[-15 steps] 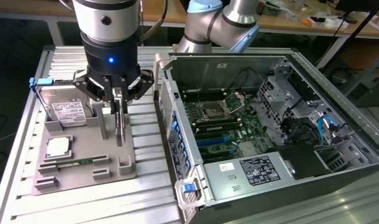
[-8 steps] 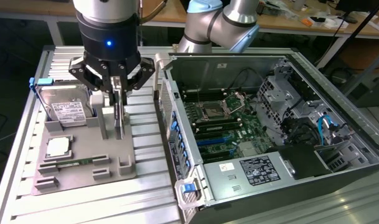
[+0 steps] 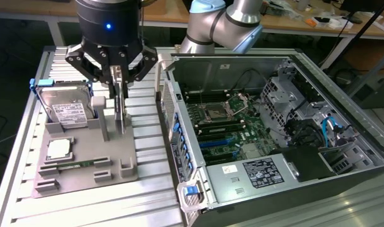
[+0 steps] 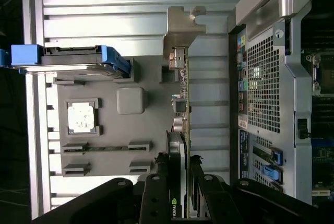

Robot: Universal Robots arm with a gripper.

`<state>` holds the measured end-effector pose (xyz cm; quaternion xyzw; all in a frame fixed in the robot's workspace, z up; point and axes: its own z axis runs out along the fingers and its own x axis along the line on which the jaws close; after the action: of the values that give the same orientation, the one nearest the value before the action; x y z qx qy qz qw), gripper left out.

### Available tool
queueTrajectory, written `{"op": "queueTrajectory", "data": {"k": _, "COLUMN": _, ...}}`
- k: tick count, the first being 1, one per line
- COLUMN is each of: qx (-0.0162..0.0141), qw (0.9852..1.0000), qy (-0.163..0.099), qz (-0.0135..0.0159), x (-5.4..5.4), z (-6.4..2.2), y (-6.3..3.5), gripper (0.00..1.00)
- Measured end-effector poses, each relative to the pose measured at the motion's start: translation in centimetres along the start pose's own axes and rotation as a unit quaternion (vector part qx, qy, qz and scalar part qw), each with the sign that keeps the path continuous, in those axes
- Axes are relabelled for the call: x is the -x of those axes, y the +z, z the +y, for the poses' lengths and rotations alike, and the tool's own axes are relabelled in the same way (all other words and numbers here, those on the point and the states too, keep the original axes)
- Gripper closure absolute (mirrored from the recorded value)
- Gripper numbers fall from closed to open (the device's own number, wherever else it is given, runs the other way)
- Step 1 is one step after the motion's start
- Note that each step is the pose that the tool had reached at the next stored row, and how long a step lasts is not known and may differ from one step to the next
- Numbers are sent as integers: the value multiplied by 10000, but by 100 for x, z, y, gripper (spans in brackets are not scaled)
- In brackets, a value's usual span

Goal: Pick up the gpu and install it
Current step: 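Pick up the gpu and move the gpu toward the slot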

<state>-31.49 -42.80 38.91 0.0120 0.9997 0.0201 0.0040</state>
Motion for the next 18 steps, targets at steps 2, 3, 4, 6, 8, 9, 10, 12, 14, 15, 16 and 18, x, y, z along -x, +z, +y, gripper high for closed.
{"op": "queueTrajectory", "data": {"k": 2, "qx": -3, "qw": 10000, "qy": 0, "qz": 0, "x": 1, "z": 4, "y": -90, "gripper": 73}}
{"op": "queueTrajectory", "data": {"k": 3, "qx": -4, "qw": 10000, "qy": 0, "qz": 0, "x": 1, "z": 5, "y": -120, "gripper": 73}}
{"op": "queueTrajectory", "data": {"k": 4, "qx": -5, "qw": 10000, "qy": -1, "qz": 0, "x": 1, "z": 7, "y": -156, "gripper": 73}}
{"op": "queueTrajectory", "data": {"k": 6, "qx": -7, "qw": 10000, "qy": 0, "qz": 0, "x": 1, "z": 8, "y": -183, "gripper": 73}}
{"op": "queueTrajectory", "data": {"k": 8, "qx": -6, "qw": 10000, "qy": 0, "qz": 0, "x": 1, "z": 8, "y": -183, "gripper": 73}}
{"op": "queueTrajectory", "data": {"k": 9, "qx": -7, "qw": 10000, "qy": -1, "qz": 0, "x": 1, "z": 8, "y": -183, "gripper": 73}}
{"op": "queueTrajectory", "data": {"k": 10, "qx": -7, "qw": 10000, "qy": 0, "qz": 0, "x": 10, "z": 9, "y": -184, "gripper": 73}}
{"op": "queueTrajectory", "data": {"k": 12, "qx": -7, "qw": 10000, "qy": -1, "qz": 0, "x": 37, "z": 9, "y": -183, "gripper": 73}}
{"op": "queueTrajectory", "data": {"k": 14, "qx": -7, "qw": 10000, "qy": -1, "qz": 0, "x": 80, "z": 10, "y": -183, "gripper": 73}}
{"op": "queueTrajectory", "data": {"k": 15, "qx": -7, "qw": 10000, "qy": -2, "qz": 1, "x": 114, "z": 11, "y": -183, "gripper": 73}}
{"op": "queueTrajectory", "data": {"k": 16, "qx": -7, "qw": 10000, "qy": -2, "qz": 0, "x": 144, "z": 11, "y": -183, "gripper": 73}}
{"op": "queueTrajectory", "data": {"k": 18, "qx": -7, "qw": 10000, "qy": -3, "qz": 0, "x": 206, "z": 13, "y": -181, "gripper": 73}}
